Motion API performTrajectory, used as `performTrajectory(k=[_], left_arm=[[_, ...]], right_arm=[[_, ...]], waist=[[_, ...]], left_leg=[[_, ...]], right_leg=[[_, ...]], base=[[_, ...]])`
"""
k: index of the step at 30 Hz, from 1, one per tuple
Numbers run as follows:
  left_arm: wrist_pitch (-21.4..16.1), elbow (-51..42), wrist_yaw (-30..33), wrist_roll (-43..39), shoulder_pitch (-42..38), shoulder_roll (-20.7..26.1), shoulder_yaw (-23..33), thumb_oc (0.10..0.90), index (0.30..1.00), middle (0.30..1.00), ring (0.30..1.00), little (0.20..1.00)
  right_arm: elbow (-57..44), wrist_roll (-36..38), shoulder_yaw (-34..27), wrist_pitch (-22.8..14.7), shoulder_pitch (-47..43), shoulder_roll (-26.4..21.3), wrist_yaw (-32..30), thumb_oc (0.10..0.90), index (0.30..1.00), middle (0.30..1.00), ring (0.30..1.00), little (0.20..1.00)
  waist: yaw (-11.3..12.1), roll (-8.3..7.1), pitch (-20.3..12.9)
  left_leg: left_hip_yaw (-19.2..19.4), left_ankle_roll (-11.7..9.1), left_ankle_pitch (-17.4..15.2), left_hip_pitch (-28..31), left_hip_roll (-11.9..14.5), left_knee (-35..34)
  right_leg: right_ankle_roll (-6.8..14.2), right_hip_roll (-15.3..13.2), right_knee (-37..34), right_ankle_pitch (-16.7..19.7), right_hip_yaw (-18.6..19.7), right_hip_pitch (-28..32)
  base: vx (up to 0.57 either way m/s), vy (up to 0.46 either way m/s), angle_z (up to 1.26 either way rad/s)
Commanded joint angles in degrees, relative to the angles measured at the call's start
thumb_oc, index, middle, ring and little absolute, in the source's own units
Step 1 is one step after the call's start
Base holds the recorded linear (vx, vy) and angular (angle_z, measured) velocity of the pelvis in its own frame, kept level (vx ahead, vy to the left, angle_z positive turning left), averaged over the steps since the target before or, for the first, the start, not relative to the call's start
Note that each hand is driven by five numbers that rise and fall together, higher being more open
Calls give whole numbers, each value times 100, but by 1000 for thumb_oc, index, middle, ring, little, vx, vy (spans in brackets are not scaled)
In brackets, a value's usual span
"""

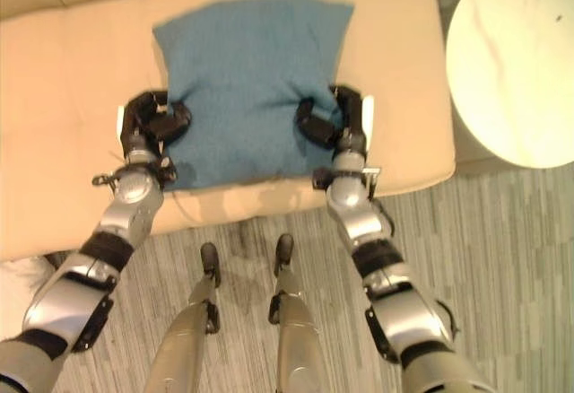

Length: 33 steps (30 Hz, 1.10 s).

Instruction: Pick up all the scattered cushions and arrange them neatly on the sofa.

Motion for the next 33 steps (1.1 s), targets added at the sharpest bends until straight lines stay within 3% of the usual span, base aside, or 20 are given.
performTrajectory(k=[1, 7, 10, 13, 16, 17, 19, 21, 28, 29, 30, 33], left_arm=[[-577, -716, -380, 323, -26, -558, -290, 400, 300, 300, 300, 300], [-523, -1682, -646, 363, 1192, -740, -238, 400, 300, 300, 300, 300], [-519, -2024, -787, 265, 1617, -776, -233, 400, 300, 300, 300, 300], [-522, -2240, -953, 262, 1877, -754, -272, 400, 300, 300, 300, 300], [-463, -2355, -1077, 306, 2166, -701, -291, 400, 300, 300, 300, 300], [-436, -2416, -1076, 364, 2297, -662, -264, 400, 300, 300, 300, 300], [-434, -2496, -1066, 425, 2428, -624, -233, 400, 300, 300, 300, 300], [-427, -2581, -1129, 443, 2613, -592, -236, 400, 300, 300, 300, 300], [-371, -2850, -1253, 601, 2962, -298, -248, 400, 300, 300, 300, 300], [-359, -2944, -1246, 607, 3027, -189, -207, 400, 300, 300, 300, 300], [-348, -2980, -1246, 615, 3050, -148, -201, 400, 300, 300, 300, 300], [-376, -3011, -1258, 654, 3050, -91, -159, 400, 300, 300, 300, 300]], right_arm=[[-736, -295, 247, -525, 15, 528, 427, 400, 300, 300, 300, 300], [-1708, -328, -5, -603, 1252, 528, 814, 400, 300, 300, 300, 300], [-2106, -385, -159, -623, 1641, 379, 936, 400, 300, 300, 300, 300], [-2397, -497, -232, -597, 1804, 239, 986, 400, 300, 300, 300, 300], [-2660, -538, -344, -594, 1973, 200, 1041, 400, 300, 300, 300, 300], [-2771, -531, -403, -604, 2044, 248, 1028, 400, 300, 300, 300, 300], [-2886, -496, -473, -624, 2091, 300, 992, 400, 300, 300, 300, 300], [-3003, -554, -450, -631, 2173, 361, 1044, 400, 300, 300, 300, 300], [-3088, -586, -441, -534, 2329, 536, 1247, 400, 300, 300, 300, 300], [-3093, -575, -415, -496, 2345, 606, 1297, 400, 300, 300, 300, 300], [-3090, -541, -392, -474, 2340, 652, 1329, 400, 300, 300, 300, 300], [-3089, -546, -368, -494, 2332, 722, 1368, 400, 300, 300, 300, 300]], waist=[[42, -55, -895], [110, -34, -883], [152, -77, -842], [250, -78, -802], [336, -151, -925], [394, -182, -1014], [454, -240, -1045], [500, -171, -1141], [624, -341, -1380], [636, -338, -1350], [623, -326, -1328], [600, -262, -1261]], left_leg=[[-232, -176, -1173, 191, -172, 587], [-417, -296, -1205, 858, -23, 747], [-485, -423, -1176, 822, 2, 1180], [-441, -554, -885, 615, 121, 1681], [-248, -427, -868, 528, 249, 1202], [-131, -423, -603, 439, 344, 741], [-8, -491, -604, 283, 458, 535], [64, -402, -427, 562, 524, 152], [172, -96, -796, 926, 152, 381], [250, 72, -936, 1121, 21, 370], [271, 153, -970, 1211, -26, 343], [295, 270, -1023, 1487, -80, 183]], right_leg=[[314, -108, 290, -709, 159, 188], [151, 22, 343, -1151, -187, 1168], [37, 37, 298, -1320, -404, 1553], [-44, 71, 246, -1458, -595, 1822], [21, 51, 161, -1493, -757, 1994], [85, 86, 101, -1535, -800, 2115], [140, 90, 89, -1733, -738, 2288], [227, 100, 138, -1640, -744, 2366], [538, -377, 507, -1495, -483, 2499], [673, -622, 1106, -1317, -385, 2344], [690, -678, 1410, -1226, -295, 2222], [681, -651, 2011, -1154, -160, 1833]], base=[[72, -96, 12], [70, -140, 28], [37, -105, 52], [36, -26, 42], [145, 42, 46], [229, 118, 55], [243, 159, 39], [193, 243, 22], [198, 262, -11], [126, 311, -15], [142, 391, -25], [93, 208, -42]])
